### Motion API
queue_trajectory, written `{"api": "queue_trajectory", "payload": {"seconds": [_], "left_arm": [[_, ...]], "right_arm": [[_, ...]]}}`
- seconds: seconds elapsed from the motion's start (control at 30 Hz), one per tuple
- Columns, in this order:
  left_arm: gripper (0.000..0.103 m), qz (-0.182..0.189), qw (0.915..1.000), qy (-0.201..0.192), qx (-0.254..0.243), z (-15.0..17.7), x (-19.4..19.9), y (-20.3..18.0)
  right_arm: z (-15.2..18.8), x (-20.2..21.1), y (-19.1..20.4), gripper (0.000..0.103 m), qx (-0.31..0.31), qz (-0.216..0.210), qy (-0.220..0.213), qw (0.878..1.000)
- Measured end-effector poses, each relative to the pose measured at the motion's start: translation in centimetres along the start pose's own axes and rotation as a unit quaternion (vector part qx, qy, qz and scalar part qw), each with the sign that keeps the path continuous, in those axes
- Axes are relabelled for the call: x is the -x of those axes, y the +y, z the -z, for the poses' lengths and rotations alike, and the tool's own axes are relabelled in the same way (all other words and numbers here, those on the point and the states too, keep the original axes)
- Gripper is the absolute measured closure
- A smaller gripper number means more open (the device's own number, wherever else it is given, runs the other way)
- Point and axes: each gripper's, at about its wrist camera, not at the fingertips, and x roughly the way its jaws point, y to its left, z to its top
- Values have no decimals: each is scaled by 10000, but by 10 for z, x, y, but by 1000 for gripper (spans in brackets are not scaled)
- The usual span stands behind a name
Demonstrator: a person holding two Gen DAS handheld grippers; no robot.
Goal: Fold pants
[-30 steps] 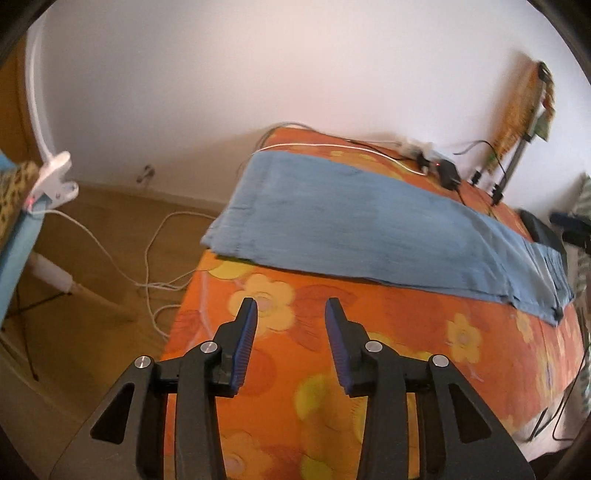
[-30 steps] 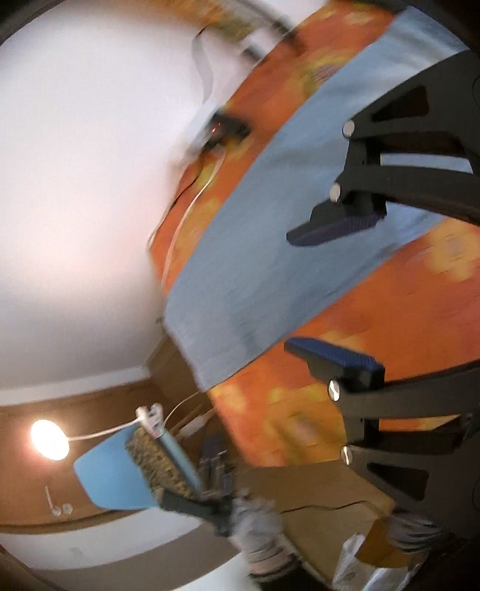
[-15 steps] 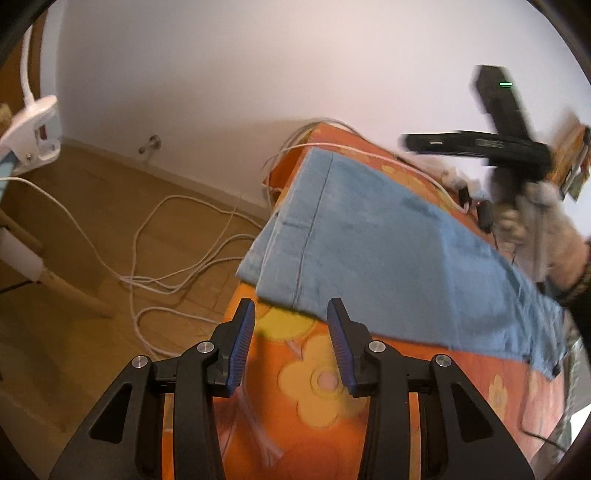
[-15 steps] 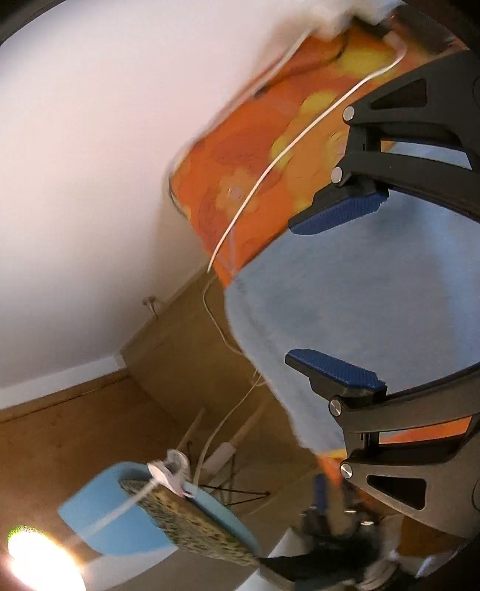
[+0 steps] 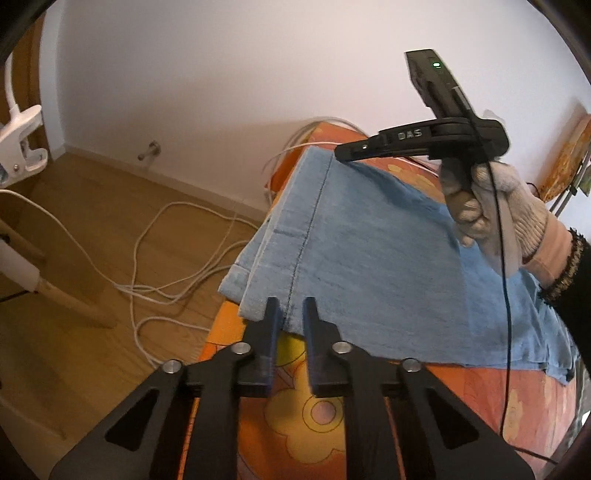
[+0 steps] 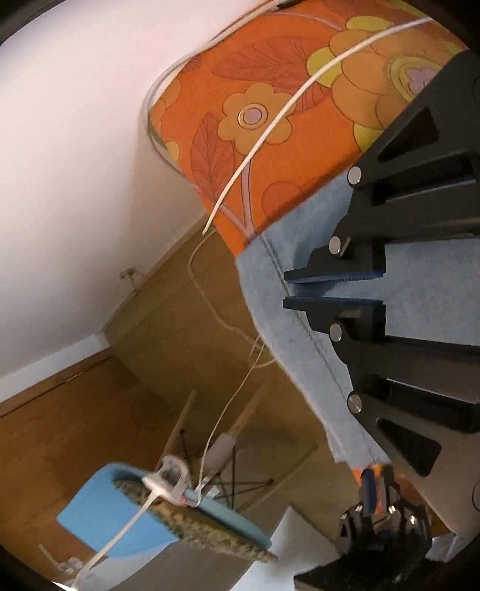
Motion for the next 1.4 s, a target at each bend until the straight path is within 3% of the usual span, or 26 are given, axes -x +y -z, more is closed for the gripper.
{"api": "queue_trajectory", "payload": {"seconds": [0.13,0.17,0.2,0.27,0.33,0.37,0.4,0.47,0.53,0.57,0.6,0.67,0.7,0.8,0.93,1.07,1.13,1.3,1.4], "left_arm": [[92,-294,9996,-4,10,3,1,6],[88,-365,9993,37,88,3,1,9],[75,-393,9990,64,219,3,0,13],[61,-364,9984,96,412,1,0,18],[60,-354,9983,155,438,-1,-3,18],[60,-326,9983,197,438,-1,-5,17],[60,-328,9982,235,439,-2,-7,15],[60,-355,9983,206,416,-2,-10,13],[60,-342,9982,174,467,-4,-11,14],[60,-354,9980,159,490,-4,-11,15],[69,-403,9978,118,505,-4,-11,15],[83,-394,9981,72,473,-2,-10,13],[87,-505,9979,-28,398,-2,-7,9],[96,-644,9975,-192,240,-1,-1,3],[99,-654,9972,-337,135,0,5,0],[99,-832,9951,-489,-220,-7,9,-9],[99,-866,9951,-439,-164,-15,2,-2],[102,-1048,9941,-275,-5,-23,-17,13],[102,-801,9963,-133,288,-25,-21,26]], "right_arm": [[2,10,8,99,218,70,-85,9997],[2,11,8,99,277,43,-85,9996],[2,12,8,99,309,23,-84,9995],[-1,12,2,99,235,7,-79,9997],[-6,7,-5,77,91,158,24,9998],[-8,3,-8,47,43,284,77,9996],[-9,2,-10,38,28,359,71,9993],[-12,-5,-14,38,-20,306,144,9994],[-15,-13,-19,41,-139,166,265,9994],[-15,-16,-20,51,-162,119,321,9993],[-14,-19,-19,69,-171,79,359,9992],[-11,-17,-14,79,-81,122,308,9994],[-9,-14,-10,87,27,179,247,9995],[-5,-2,-8,97,114,285,48,9995],[-2,17,-8,99,64,248,-243,9994],[-5,29,-3,100,209,430,-439,9979],[-8,29,-4,100,195,574,-481,9970],[-12,12,-5,100,179,868,-300,9956],[-10,-5,-6,100,279,1088,-46,9937]]}}
